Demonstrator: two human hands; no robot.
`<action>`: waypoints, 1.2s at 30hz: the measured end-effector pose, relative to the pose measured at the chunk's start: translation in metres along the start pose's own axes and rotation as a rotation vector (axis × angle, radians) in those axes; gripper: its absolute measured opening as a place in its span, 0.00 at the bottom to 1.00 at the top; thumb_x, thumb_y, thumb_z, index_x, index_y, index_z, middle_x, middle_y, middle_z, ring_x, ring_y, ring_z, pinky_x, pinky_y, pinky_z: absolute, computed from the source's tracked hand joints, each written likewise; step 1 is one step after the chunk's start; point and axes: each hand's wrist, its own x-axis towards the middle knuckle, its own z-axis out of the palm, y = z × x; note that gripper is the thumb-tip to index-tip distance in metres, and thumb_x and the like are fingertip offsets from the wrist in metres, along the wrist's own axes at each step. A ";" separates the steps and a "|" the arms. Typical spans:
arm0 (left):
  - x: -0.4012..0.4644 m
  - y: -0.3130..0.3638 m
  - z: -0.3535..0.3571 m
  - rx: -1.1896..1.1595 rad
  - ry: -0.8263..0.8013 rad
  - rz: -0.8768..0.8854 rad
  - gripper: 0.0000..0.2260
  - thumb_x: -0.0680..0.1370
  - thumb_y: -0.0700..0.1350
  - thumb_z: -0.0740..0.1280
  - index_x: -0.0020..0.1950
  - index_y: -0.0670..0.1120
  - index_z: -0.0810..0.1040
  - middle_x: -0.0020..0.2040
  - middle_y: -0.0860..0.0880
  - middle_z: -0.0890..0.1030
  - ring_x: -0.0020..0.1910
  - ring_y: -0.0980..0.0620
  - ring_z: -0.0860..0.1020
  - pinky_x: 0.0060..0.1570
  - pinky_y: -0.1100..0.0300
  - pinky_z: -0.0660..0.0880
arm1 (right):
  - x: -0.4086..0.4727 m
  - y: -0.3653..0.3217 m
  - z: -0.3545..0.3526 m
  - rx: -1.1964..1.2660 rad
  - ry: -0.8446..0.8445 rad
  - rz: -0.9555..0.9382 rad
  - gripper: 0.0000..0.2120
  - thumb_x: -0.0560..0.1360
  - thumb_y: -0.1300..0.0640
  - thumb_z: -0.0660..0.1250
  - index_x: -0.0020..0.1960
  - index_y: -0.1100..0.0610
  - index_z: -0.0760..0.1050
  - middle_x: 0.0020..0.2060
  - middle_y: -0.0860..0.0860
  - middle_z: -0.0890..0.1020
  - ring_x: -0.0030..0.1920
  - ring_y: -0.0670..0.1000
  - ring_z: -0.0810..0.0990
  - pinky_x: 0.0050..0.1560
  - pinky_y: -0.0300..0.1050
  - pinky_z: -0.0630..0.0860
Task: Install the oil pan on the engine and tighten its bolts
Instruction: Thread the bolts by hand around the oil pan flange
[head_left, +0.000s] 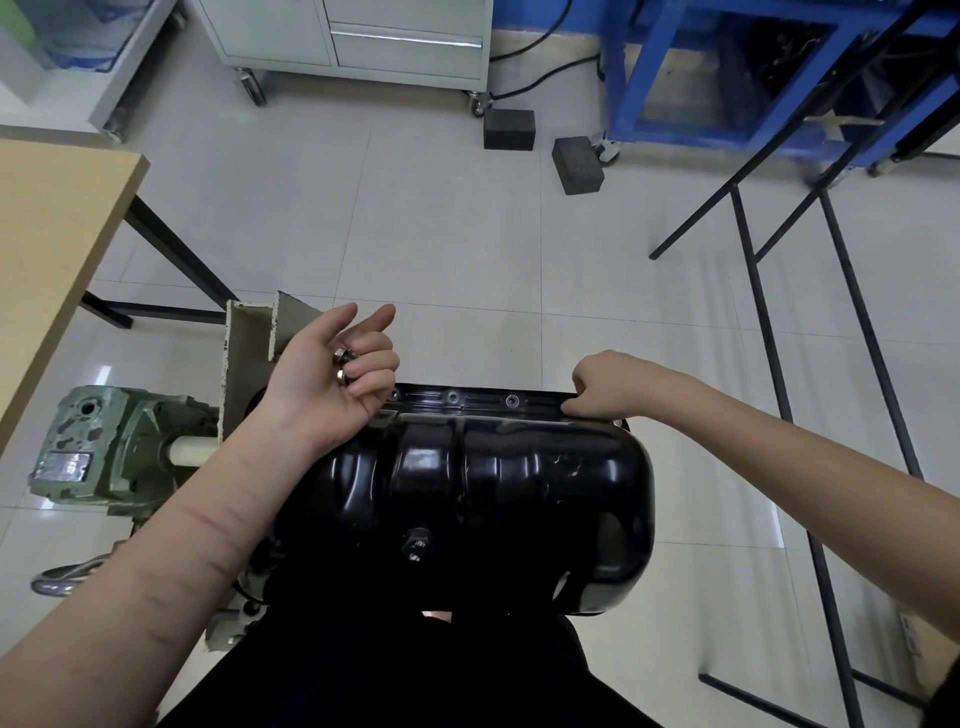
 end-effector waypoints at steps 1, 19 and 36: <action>0.000 0.000 0.000 0.000 -0.001 0.000 0.08 0.69 0.45 0.61 0.39 0.42 0.77 0.25 0.54 0.61 0.17 0.58 0.61 0.15 0.69 0.55 | 0.000 -0.001 0.000 -0.005 -0.003 -0.004 0.13 0.73 0.54 0.60 0.32 0.57 0.65 0.30 0.50 0.70 0.36 0.53 0.71 0.30 0.40 0.64; -0.002 0.000 0.003 0.014 0.023 -0.002 0.10 0.75 0.46 0.58 0.42 0.42 0.75 0.24 0.53 0.62 0.17 0.58 0.60 0.16 0.69 0.54 | -0.004 0.000 -0.005 0.054 -0.005 0.008 0.14 0.74 0.53 0.62 0.32 0.57 0.67 0.30 0.50 0.72 0.38 0.53 0.72 0.28 0.38 0.64; -0.001 -0.015 0.018 -0.088 -0.042 -0.042 0.22 0.81 0.49 0.55 0.46 0.31 0.78 0.41 0.35 0.82 0.37 0.41 0.83 0.31 0.51 0.80 | -0.052 -0.097 -0.056 0.279 0.623 -0.746 0.13 0.73 0.53 0.68 0.56 0.57 0.79 0.52 0.54 0.77 0.54 0.52 0.73 0.55 0.42 0.67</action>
